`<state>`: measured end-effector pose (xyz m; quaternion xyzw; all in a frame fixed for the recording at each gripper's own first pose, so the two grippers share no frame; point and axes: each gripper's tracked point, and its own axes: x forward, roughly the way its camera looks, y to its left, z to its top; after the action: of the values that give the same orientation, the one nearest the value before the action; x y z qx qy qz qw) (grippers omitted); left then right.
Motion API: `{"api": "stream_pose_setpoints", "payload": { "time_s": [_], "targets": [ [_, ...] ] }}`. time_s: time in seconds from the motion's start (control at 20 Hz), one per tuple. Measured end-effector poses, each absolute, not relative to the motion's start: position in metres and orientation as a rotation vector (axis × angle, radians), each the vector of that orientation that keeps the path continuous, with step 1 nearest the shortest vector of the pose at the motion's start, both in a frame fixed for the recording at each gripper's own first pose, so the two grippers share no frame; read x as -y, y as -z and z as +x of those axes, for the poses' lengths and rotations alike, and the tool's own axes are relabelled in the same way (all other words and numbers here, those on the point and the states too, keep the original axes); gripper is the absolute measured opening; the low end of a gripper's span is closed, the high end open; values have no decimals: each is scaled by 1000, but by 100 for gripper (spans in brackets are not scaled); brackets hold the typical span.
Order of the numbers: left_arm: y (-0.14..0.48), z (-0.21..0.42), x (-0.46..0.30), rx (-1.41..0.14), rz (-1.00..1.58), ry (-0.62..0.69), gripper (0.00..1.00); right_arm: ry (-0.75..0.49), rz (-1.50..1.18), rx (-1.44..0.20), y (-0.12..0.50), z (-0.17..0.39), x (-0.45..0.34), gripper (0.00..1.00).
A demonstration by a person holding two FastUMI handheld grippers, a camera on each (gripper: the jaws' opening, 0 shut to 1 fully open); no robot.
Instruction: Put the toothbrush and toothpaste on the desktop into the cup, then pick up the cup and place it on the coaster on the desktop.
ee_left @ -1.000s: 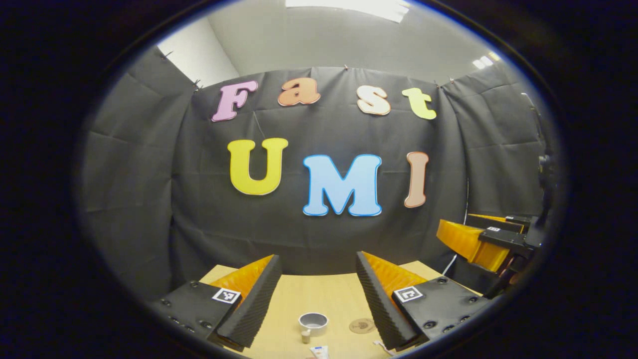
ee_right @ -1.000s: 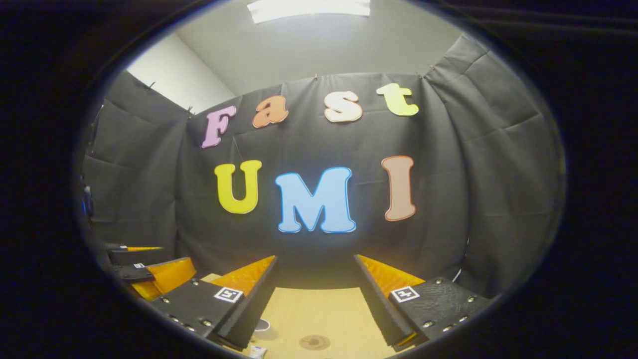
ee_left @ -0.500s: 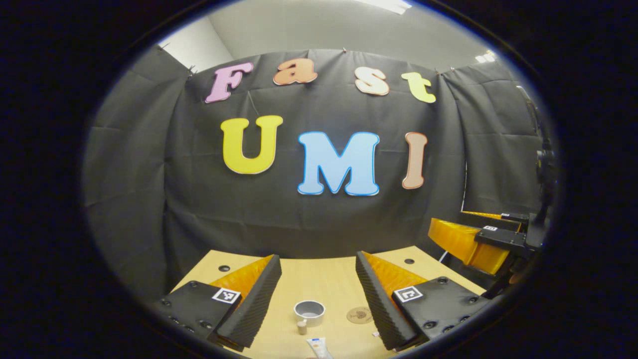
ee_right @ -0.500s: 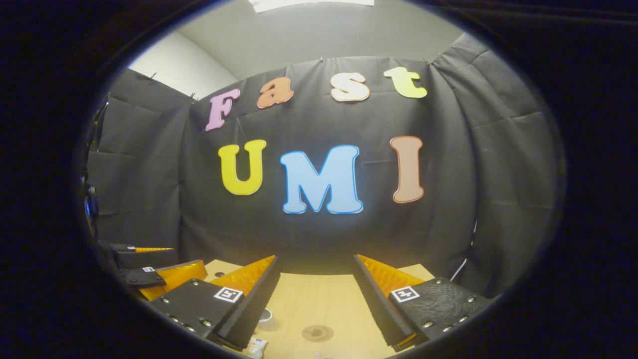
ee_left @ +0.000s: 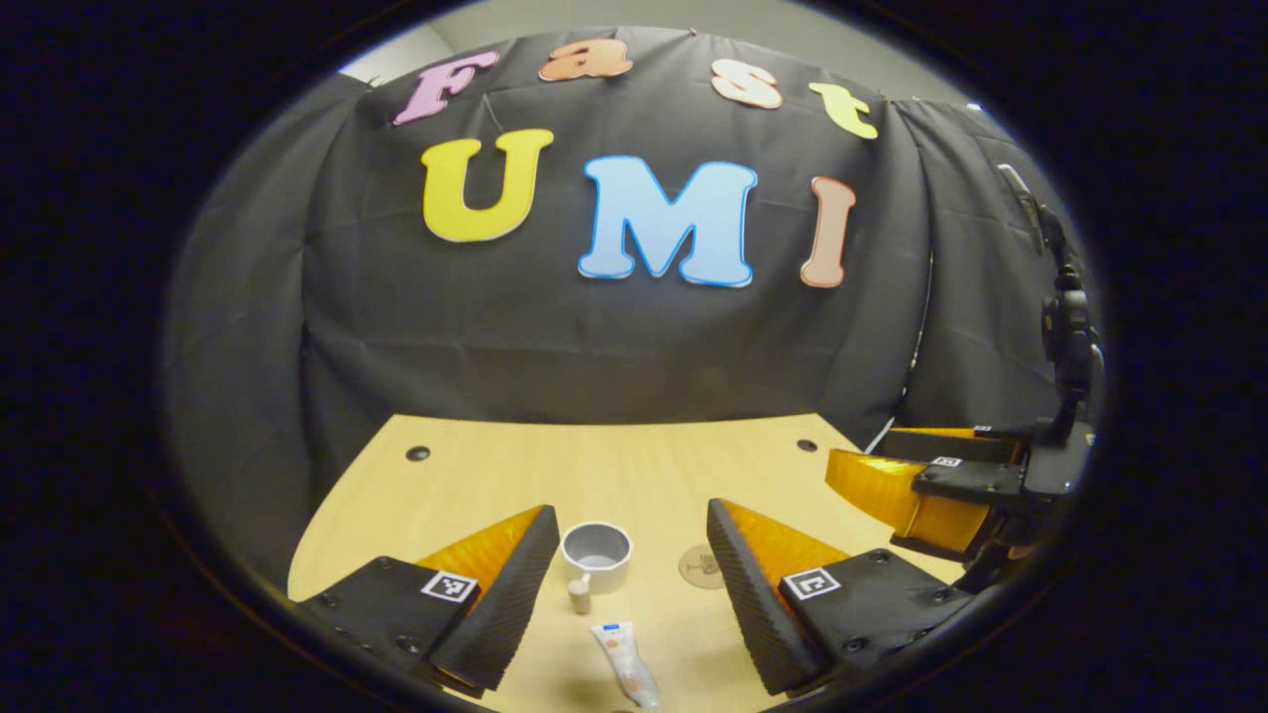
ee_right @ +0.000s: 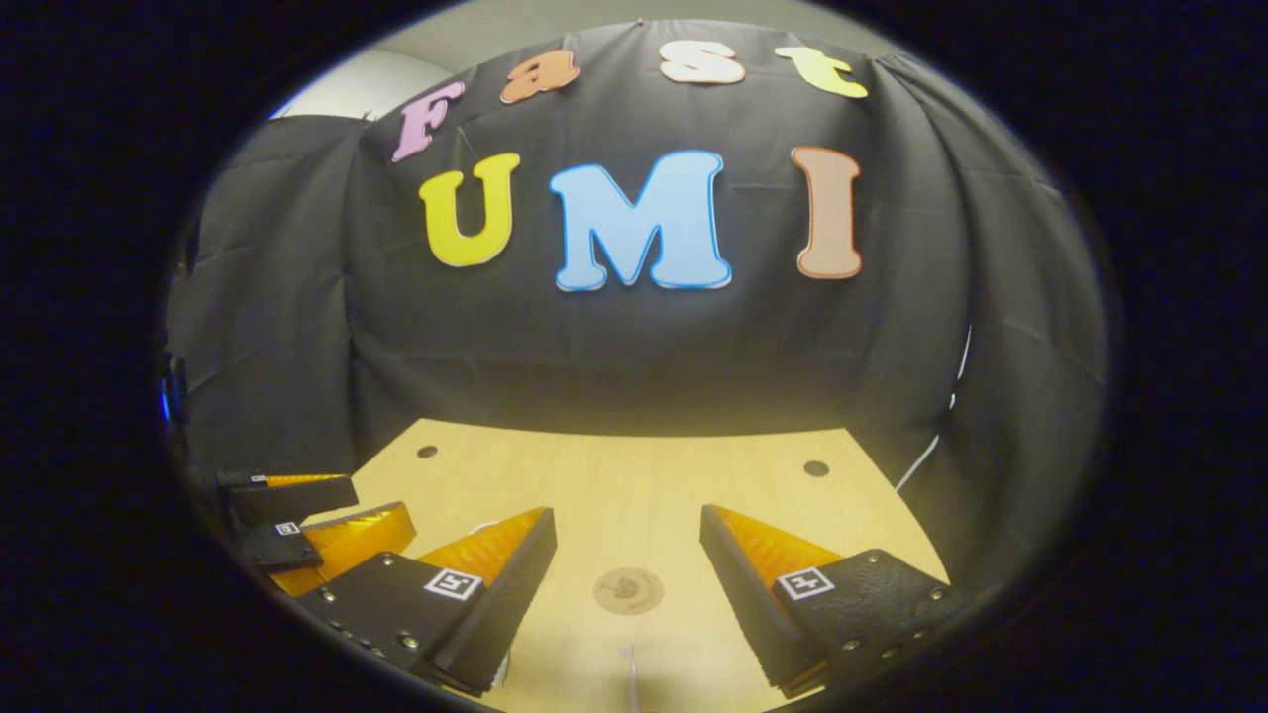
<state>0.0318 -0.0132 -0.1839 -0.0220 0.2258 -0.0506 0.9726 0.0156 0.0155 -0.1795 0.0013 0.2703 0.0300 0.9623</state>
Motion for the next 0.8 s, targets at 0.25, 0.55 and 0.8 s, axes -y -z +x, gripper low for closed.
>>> {"api": "stream_pose_setpoints", "payload": {
  "time_s": [0.25, 0.55, 0.8],
  "targets": [
    [250, 25, 9, -592, -70, 92, 94, -64, 31, -714, 241, 3, -15, 93],
    [314, 19, 14, -747, -80, 103, 97, -70, 31, -933, 312, -20, -18, 94],
    [367, 1, 13, -917, -91, 91, 95, -74, 40, -1136, 360, -48, -22, 93]
  ]
}}
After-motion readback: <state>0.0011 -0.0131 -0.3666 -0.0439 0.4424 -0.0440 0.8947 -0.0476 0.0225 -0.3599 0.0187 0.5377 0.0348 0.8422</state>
